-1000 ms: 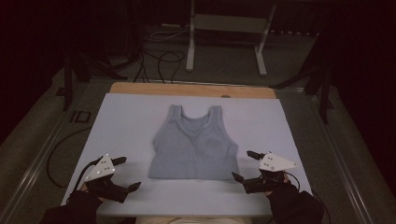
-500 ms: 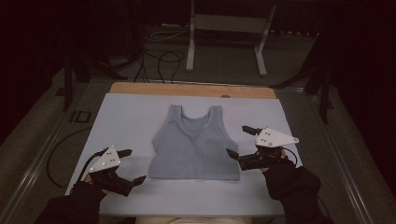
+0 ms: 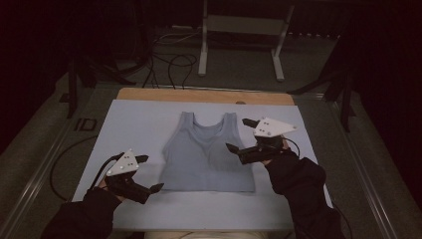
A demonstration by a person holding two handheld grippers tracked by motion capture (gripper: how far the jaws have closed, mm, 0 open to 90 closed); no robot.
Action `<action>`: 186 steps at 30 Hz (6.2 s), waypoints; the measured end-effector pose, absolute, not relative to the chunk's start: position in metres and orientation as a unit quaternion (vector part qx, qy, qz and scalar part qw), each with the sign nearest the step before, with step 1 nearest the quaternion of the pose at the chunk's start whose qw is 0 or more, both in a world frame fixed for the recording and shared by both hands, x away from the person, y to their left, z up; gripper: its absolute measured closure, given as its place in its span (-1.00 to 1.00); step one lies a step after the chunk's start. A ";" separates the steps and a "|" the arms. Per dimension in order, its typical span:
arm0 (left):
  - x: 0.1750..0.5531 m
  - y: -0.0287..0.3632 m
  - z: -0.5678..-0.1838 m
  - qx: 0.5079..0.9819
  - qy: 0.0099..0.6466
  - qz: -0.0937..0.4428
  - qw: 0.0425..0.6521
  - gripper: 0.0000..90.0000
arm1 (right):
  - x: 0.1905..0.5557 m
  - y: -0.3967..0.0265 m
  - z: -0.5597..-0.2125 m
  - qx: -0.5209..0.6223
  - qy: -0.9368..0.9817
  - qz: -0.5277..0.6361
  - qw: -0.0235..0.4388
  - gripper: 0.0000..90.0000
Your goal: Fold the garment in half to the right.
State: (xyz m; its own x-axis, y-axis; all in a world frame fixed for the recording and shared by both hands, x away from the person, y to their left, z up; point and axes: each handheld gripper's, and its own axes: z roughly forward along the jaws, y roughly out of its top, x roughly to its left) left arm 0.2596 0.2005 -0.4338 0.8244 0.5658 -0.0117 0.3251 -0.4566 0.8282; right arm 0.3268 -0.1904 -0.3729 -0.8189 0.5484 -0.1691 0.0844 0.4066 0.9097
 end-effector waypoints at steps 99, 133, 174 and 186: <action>0.289 0.161 -0.503 0.843 0.444 -0.006 0.305 0.90 | 0.554 0.017 -0.506 0.340 0.898 0.242 0.142 0.92; 0.286 0.129 -0.457 0.860 0.378 0.004 0.342 0.93 | 0.546 -0.017 -0.443 0.324 0.882 0.304 0.156 0.94; 0.296 0.053 -0.418 0.885 0.304 -0.009 0.352 0.93 | 0.528 -0.106 -0.394 0.355 0.850 0.343 0.183 0.94; 0.297 0.019 -0.418 0.898 0.274 -0.015 0.343 0.93 | 0.526 -0.140 -0.396 0.369 0.841 0.351 0.182 0.94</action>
